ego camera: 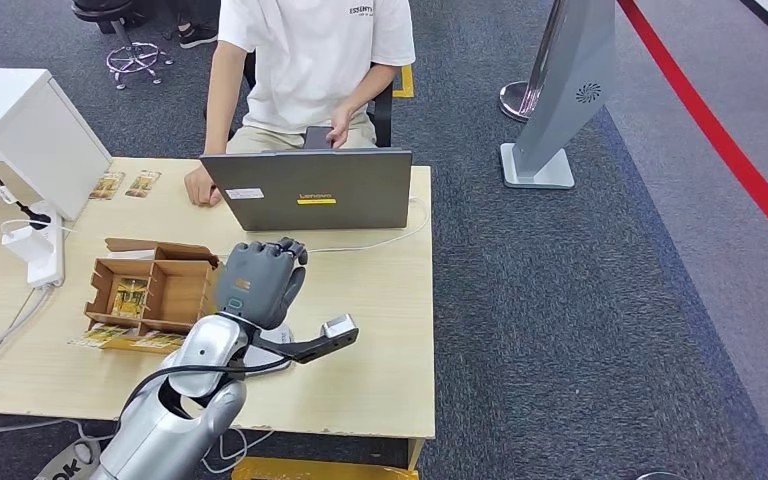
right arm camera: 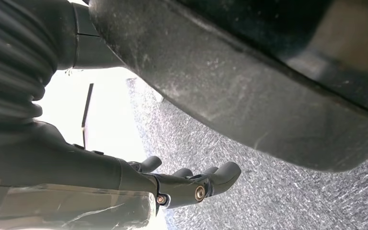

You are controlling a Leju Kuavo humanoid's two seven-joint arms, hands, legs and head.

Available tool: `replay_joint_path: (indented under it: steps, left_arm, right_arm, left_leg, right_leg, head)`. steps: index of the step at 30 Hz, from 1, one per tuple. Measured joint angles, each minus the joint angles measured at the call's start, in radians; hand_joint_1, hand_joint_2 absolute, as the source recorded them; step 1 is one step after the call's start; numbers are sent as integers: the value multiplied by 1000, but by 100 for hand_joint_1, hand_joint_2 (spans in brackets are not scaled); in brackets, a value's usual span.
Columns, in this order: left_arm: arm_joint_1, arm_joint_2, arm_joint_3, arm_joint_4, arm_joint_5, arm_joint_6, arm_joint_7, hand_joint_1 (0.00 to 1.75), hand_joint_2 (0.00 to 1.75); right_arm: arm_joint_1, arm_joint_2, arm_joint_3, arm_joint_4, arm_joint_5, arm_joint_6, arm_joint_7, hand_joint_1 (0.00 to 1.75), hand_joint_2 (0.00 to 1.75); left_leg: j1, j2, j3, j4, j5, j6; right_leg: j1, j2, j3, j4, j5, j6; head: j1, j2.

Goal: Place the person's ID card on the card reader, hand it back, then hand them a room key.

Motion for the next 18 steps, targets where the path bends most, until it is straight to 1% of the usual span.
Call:
replay_joint_path:
  steps: [6, 12, 18]
  left_arm:
    - [11, 1, -20, 0, 2, -34, 10, 175, 175]
    - [52, 9, -29, -6, 3, -36, 20, 175, 175]
    - [104, 28, -35, -30, 1, -35, 21, 175, 175]
  right_arm:
    - [0, 0, -5, 0, -9, -4, 0, 0, 175]
    - [1, 1, -15, 0, -15, -11, 3, 0, 175]
    - [1, 3, -22, 0, -20, -19, 5, 0, 175]
  left_leg:
    - [0, 0, 0, 0, 0, 0]
    - [0, 0, 0, 0, 0, 0]
    - [0, 0, 0, 0, 0, 0]
  right_leg:
    - [0, 0, 2, 0, 0, 0]
    - [0, 0, 2, 0, 0, 0]
    - [0, 0, 2, 0, 0, 0]
  head:
    - [0, 0]
    - [0, 0]
    - [0, 0]
